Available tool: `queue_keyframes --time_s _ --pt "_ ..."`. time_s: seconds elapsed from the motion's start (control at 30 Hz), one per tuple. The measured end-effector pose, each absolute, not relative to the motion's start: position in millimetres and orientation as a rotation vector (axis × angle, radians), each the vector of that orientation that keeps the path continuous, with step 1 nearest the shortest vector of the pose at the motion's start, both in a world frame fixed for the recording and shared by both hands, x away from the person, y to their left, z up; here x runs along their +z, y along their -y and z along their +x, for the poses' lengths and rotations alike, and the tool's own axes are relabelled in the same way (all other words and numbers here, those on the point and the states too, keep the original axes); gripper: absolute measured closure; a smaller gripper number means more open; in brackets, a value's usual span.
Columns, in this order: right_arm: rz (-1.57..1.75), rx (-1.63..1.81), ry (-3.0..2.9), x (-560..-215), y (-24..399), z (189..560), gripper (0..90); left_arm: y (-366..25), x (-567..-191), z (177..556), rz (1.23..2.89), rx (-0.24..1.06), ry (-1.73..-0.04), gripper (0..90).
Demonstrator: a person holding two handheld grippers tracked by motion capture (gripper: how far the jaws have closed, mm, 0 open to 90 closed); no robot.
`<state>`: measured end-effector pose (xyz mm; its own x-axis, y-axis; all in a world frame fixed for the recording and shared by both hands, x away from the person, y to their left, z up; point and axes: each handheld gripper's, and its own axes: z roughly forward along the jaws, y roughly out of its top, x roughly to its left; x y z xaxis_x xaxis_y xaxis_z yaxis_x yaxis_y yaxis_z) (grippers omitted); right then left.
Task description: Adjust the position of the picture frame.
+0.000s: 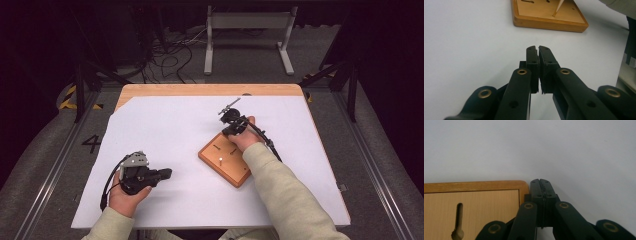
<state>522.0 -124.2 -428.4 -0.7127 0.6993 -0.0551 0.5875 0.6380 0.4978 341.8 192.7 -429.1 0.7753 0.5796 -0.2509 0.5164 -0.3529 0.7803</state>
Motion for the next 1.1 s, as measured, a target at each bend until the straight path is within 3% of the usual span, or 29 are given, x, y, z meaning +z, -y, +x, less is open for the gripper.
queue_keyframes --time_s 0.27,0.73,0.87,0.97,1.1 --pt "0.843 0.734 -2.767 -426.1 79.4 503.7 90.0 -196.3 -434.4 348.1 2.012 0.044 -0.859 86.8" --pt "0.691 0.754 -2.838 -424.4 47.6 476.1 90.0 -191.2 -436.7 352.6 2.034 0.048 -0.848 85.4" --pt "0.697 0.872 -2.758 -408.3 62.1 471.9 90.0 -191.1 -435.7 352.8 2.041 0.087 -0.849 81.1" --pt "0.687 0.989 -2.678 -390.2 83.1 459.5 90.0 -192.5 -431.7 352.9 2.032 0.169 -0.852 69.6" --pt "0.764 1.236 -2.501 -365.4 138.4 423.4 76.4 -199.3 -420.8 354.9 2.009 0.222 -0.836 56.8"
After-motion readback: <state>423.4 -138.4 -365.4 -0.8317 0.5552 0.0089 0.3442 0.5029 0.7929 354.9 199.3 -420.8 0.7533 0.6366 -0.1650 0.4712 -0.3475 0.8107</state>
